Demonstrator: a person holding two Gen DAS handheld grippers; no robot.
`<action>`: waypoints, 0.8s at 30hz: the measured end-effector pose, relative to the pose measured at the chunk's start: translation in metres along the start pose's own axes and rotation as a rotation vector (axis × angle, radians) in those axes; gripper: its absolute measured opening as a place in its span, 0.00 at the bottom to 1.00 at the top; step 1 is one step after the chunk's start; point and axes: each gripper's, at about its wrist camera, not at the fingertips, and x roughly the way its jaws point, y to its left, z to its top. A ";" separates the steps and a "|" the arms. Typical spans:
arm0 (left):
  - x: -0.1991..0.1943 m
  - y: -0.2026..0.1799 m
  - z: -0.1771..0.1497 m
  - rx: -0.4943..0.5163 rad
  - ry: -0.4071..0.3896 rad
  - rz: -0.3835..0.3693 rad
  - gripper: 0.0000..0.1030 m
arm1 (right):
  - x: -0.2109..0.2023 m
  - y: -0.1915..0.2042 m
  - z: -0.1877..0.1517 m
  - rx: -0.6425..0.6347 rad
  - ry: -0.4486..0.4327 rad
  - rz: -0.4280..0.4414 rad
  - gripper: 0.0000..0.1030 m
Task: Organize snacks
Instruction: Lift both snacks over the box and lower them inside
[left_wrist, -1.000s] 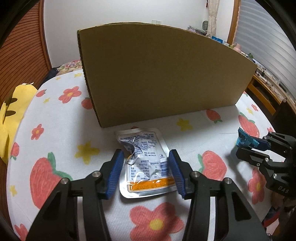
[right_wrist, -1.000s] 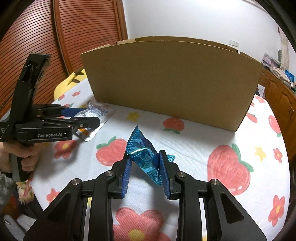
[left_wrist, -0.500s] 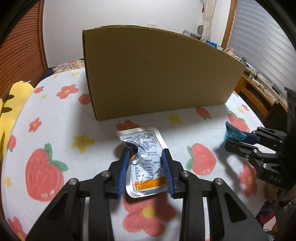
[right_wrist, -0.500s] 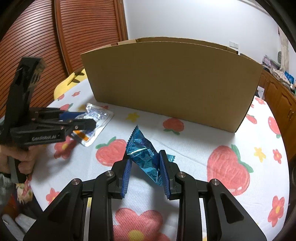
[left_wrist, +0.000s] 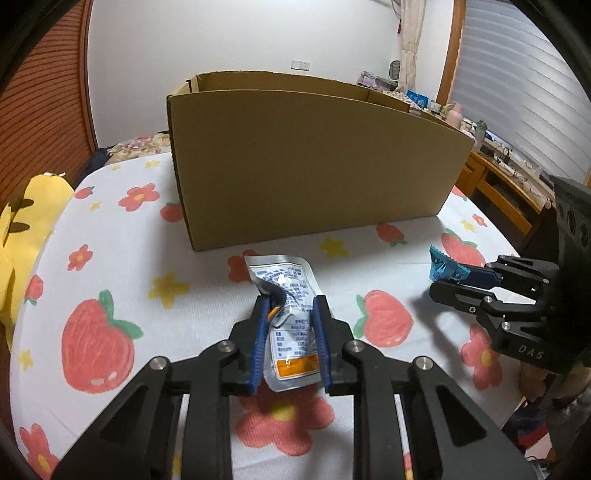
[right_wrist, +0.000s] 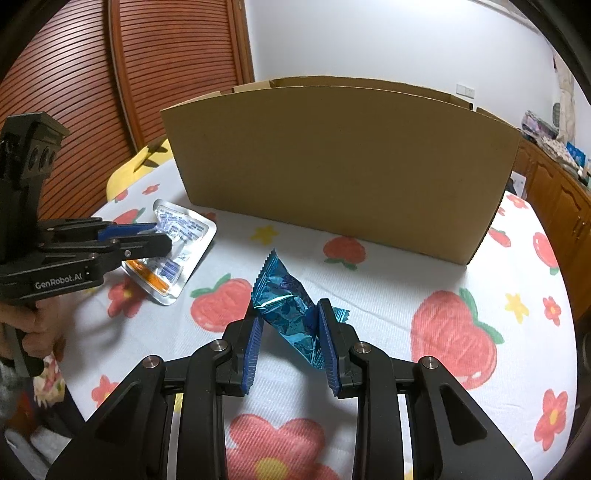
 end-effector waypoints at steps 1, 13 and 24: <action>-0.001 0.000 0.000 -0.005 -0.004 -0.005 0.18 | 0.000 0.000 0.000 0.000 0.000 0.000 0.27; -0.015 -0.007 -0.003 0.007 -0.052 -0.008 0.17 | -0.001 0.000 0.000 0.000 -0.005 -0.002 0.27; -0.035 -0.015 0.010 0.016 -0.116 -0.010 0.17 | -0.009 0.001 0.001 0.004 -0.052 -0.017 0.27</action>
